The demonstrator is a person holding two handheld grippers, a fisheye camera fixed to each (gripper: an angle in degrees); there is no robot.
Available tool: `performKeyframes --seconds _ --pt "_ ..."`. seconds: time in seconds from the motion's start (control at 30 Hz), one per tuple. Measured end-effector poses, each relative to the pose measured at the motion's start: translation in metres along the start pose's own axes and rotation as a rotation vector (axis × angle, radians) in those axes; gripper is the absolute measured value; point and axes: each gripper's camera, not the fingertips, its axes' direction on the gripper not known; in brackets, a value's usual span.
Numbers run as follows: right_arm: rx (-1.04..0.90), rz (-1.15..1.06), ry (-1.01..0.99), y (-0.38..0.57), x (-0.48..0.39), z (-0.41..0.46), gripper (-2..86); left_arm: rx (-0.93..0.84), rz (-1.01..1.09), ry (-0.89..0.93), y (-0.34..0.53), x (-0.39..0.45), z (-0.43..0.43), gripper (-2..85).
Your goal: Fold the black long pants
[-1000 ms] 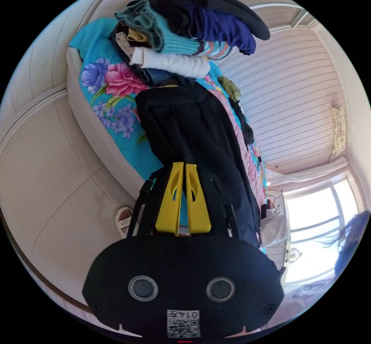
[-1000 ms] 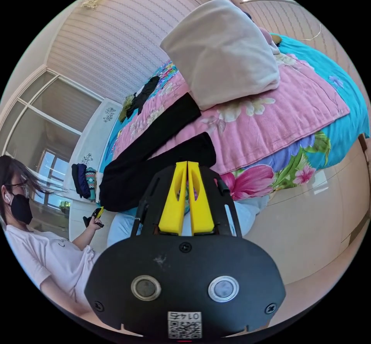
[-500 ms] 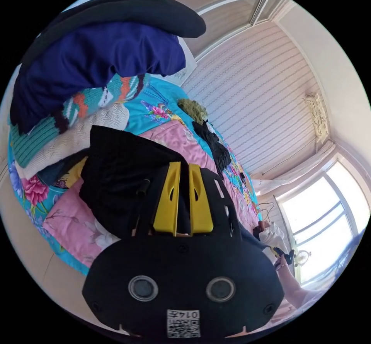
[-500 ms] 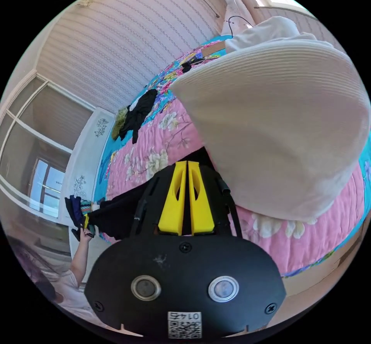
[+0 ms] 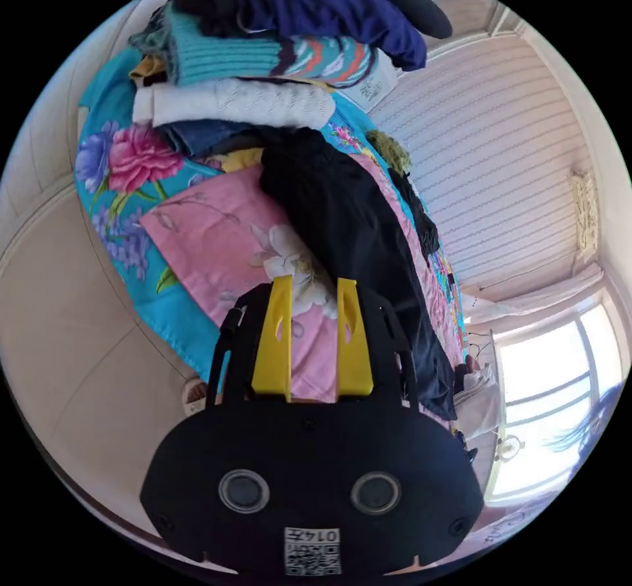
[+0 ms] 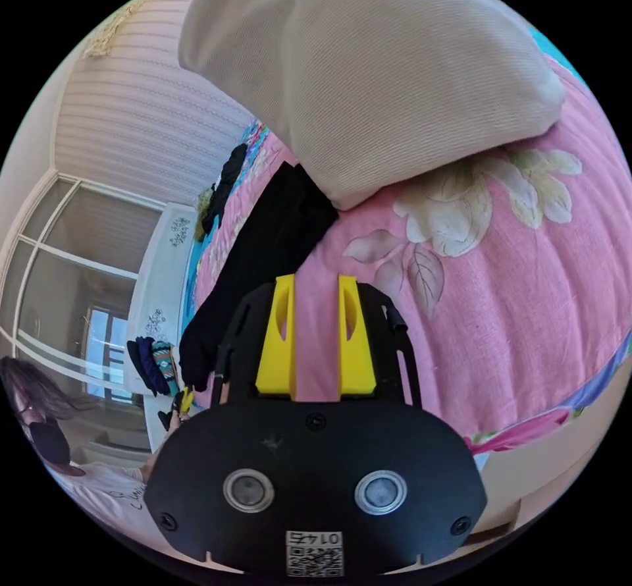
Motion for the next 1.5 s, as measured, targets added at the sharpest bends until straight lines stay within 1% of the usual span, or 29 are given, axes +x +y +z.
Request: performKeyframes --seconds 0.2,0.27,0.33,0.4,0.43,0.5,0.53,0.63,0.67,0.73,0.87,0.97,1.07,1.13,1.23,1.3,1.37,1.43,1.47,1.5 --pt "0.081 0.057 -0.116 -0.019 -0.002 0.034 12.9 0.095 -0.072 0.123 -0.030 -0.012 0.043 12.8" --pt "0.069 0.060 -0.112 -0.024 -0.008 0.048 12.6 0.119 -0.120 0.156 -0.037 -0.019 0.059 13.2" --pt "0.044 0.051 -0.066 -0.028 -0.015 0.061 11.1 0.137 -0.148 0.163 -0.043 -0.025 0.079 12.9" --pt "0.018 0.068 0.006 -0.030 -0.021 0.072 7.5 0.130 -0.151 0.119 -0.046 -0.029 0.090 10.2" --pt "0.008 0.063 0.007 -0.030 -0.022 0.073 6.4 0.091 -0.152 0.136 -0.047 -0.036 0.099 5.1" --pt "-0.037 0.041 -0.062 -0.029 -0.024 0.080 2.7 0.069 -0.211 0.197 -0.046 -0.052 0.104 1.1" --pt "-0.042 0.041 -0.070 -0.027 -0.025 0.080 2.3 0.086 -0.196 0.233 -0.043 -0.057 0.101 0.1" --pt "-0.056 0.021 -0.089 -0.018 -0.031 0.078 1.1 0.081 -0.097 0.230 -0.037 -0.058 0.088 -0.7" --pt "-0.057 0.009 -0.103 -0.014 -0.034 0.075 0.8 0.075 -0.074 0.213 -0.036 -0.058 0.085 -0.7" --pt "-0.062 -0.009 -0.126 -0.010 -0.038 0.070 0.4 0.019 0.031 0.102 -0.035 -0.052 0.078 -0.8" --pt "-0.114 -0.083 -0.146 0.002 -0.056 0.059 0.1 -0.039 0.093 0.110 -0.018 -0.054 0.075 -0.9" --pt "-0.179 -0.125 -0.113 0.020 -0.066 0.049 0.1 -0.102 0.147 0.102 0.013 -0.065 0.071 -0.9" --pt "-0.228 -0.093 -0.122 0.049 -0.061 0.043 0.3 -0.145 0.146 0.092 0.055 -0.094 0.073 -0.8" --pt "-0.248 -0.061 -0.108 0.067 -0.058 0.049 0.5 -0.183 0.211 0.018 0.087 -0.108 0.092 -0.5" --pt "-0.287 -0.060 0.001 0.091 -0.062 0.079 1.5 -0.210 0.243 -0.039 0.122 -0.128 0.122 0.7" --pt "-0.320 -0.095 0.123 0.102 -0.075 0.106 3.6 -0.205 0.252 -0.069 0.140 -0.141 0.128 3.1" --pt "-0.298 -0.114 0.243 0.110 -0.088 0.112 5.9 -0.188 0.290 -0.112 0.160 -0.147 0.122 4.6" --pt "-0.253 -0.123 0.321 0.117 -0.102 0.108 7.0 -0.174 0.434 -0.191 0.192 -0.135 0.112 5.1" --pt "-0.209 -0.165 0.398 0.123 -0.120 0.105 7.0 -0.180 0.491 -0.228 0.201 -0.127 0.111 5.1" --pt "-0.179 -0.255 0.496 0.129 -0.148 0.109 6.7 -0.198 0.638 -0.315 0.223 -0.104 0.114 5.0"
